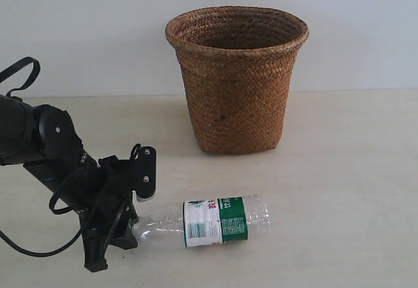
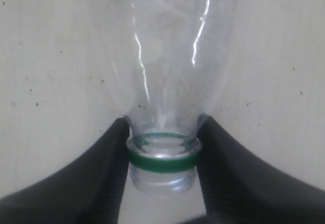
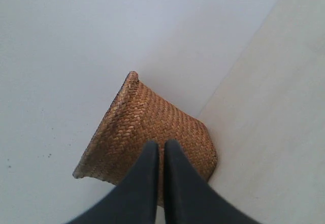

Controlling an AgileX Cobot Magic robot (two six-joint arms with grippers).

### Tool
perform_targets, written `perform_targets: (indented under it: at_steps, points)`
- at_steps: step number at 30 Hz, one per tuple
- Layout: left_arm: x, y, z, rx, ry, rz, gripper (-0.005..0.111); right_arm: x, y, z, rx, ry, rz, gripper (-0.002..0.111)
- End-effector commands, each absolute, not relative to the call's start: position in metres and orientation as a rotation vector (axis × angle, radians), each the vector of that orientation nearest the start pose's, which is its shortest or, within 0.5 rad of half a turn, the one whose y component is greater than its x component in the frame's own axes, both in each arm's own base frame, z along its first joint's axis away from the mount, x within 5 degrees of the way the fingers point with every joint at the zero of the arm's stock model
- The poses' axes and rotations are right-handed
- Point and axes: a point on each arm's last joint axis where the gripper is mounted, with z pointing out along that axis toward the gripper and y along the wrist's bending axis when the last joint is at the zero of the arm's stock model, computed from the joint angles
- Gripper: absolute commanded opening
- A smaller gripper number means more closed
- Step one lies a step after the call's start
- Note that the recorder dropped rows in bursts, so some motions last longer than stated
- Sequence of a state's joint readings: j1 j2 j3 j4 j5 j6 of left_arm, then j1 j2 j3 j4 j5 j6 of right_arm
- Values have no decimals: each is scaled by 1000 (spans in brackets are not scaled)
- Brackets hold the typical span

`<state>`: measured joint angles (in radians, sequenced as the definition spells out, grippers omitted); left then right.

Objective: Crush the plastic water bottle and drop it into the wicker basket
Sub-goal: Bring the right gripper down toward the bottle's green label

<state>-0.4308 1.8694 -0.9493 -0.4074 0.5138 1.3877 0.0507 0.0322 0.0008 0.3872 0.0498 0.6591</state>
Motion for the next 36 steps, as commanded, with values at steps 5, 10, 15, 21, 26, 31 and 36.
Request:
perform_targets:
  at_steps: [5,10,15,21,26,31,36]
  points:
    - [288,-155,123,1940,2085,-169,4,57,9,277,472,1357,824,0]
    - [288,-155,123,1940,2085,-169,4,92,24,312,328,1544,732,0]
    - [288,-155,123,1937,2083,-165,4,147,53,337,91,1793,612,0]
    - [288,-155,123,1935,2082,-163,4,210,87,341,-188,2212,531,0]
    - [288,-155,123,1931,2086,-164,4,243,105,328,-294,2514,549,0]
    - [289,-155,123,1925,2083,-157,4,263,115,297,-261,2634,587,0]
    - [291,-155,124,1914,2076,-142,4,270,134,264,-308,2710,606,0]
